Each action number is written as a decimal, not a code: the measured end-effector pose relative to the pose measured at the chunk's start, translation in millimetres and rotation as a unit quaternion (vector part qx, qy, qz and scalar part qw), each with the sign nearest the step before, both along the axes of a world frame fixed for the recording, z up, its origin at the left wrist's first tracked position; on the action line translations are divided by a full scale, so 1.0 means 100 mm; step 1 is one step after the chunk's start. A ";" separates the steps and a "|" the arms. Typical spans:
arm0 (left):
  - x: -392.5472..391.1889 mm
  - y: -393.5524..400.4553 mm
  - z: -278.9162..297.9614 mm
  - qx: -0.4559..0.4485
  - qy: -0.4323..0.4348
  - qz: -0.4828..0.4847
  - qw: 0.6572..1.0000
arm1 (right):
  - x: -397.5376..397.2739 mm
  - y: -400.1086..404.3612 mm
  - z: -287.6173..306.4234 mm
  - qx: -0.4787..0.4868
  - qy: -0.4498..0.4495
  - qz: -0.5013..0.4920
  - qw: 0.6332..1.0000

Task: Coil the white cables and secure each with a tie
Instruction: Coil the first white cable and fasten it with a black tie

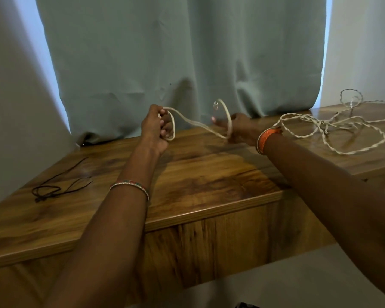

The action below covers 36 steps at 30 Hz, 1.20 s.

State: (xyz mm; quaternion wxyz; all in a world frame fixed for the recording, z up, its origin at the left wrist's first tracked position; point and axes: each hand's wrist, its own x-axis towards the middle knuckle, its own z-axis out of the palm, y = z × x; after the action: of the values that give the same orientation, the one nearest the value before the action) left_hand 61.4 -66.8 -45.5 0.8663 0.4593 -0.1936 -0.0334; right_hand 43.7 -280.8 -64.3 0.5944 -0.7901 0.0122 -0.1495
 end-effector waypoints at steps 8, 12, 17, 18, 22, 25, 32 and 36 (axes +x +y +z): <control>0.14 -0.01 -0.11 0.079 0.010 0.088 0.993 | 0.03 0.38 0.12 0.192 -0.103 -0.339 0.915; 0.11 -0.05 -0.12 0.123 0.003 0.098 0.988 | -0.27 0.79 0.04 -0.041 -0.449 -0.252 0.856; -0.03 -0.11 -0.06 0.115 -0.013 -0.013 0.993 | -0.03 1.08 -0.18 -0.247 -0.321 -0.017 0.914; -0.06 -0.11 -0.06 0.102 -0.018 -0.045 0.994 | 0.06 1.07 -0.22 -0.262 -0.301 -0.013 0.917; -0.17 -0.07 0.00 0.029 -0.014 -0.208 0.978 | 0.22 0.92 -0.27 -0.224 -0.329 -0.033 0.917; -0.25 -0.07 0.01 0.040 -0.015 -0.323 0.946 | 0.18 0.84 -0.17 -0.199 -0.272 -0.058 0.940; -0.36 -0.15 -0.03 0.108 -0.077 -0.321 0.938 | -0.01 0.79 -0.30 -0.525 -0.036 -0.095 0.845; -0.27 -0.14 0.01 0.104 -0.129 -0.170 0.971 | -0.22 0.99 -0.31 -0.607 -0.059 -0.075 0.789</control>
State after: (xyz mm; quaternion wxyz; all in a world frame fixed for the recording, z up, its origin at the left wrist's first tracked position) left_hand 34.1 -80.4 -44.4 0.7632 0.5074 -0.3745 -0.1404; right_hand 21.4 -181.5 -94.9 -0.0207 -0.9745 -0.0570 -0.2162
